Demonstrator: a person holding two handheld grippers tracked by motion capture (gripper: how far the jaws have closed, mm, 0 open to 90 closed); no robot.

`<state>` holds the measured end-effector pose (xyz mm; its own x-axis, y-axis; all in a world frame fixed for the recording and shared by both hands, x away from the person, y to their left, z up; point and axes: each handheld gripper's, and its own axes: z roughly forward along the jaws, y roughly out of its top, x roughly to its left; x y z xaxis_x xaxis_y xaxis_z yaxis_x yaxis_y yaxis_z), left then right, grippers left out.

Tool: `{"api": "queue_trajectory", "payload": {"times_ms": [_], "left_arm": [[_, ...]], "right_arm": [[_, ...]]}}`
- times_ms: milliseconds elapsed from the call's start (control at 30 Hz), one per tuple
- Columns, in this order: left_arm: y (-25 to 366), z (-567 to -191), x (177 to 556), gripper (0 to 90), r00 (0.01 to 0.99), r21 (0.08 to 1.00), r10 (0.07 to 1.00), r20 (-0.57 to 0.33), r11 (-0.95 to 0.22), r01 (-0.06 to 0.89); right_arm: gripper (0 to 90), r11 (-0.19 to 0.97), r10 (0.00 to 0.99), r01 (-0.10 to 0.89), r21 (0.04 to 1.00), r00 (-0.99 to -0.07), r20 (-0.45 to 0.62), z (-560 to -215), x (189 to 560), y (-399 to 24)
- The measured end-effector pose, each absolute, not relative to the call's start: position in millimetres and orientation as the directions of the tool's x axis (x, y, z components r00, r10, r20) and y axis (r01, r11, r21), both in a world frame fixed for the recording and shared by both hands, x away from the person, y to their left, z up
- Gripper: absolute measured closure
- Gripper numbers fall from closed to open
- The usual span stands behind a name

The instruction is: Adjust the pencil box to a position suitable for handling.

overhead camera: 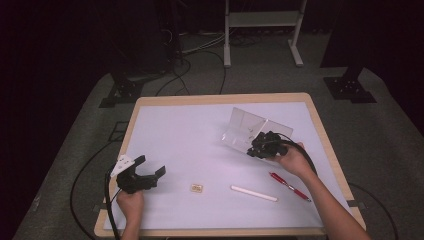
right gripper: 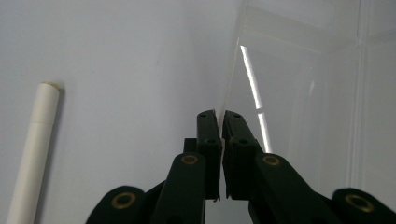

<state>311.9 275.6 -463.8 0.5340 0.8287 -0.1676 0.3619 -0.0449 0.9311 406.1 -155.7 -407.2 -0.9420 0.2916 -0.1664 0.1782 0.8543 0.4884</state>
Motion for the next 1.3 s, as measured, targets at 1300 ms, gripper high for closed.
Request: {"api": "queue_trajectory", "payload": {"times_ms": [1300], "left_arm": [[277.5,-463.7,311.3,0.0,0.531,0.933,0.828,-0.181,-0.027,0.36]], "right_arm": [[85.6,0.897,0.07,0.02,0.441,-0.993,-0.096,-432.9,388.9,-90.3]]}}
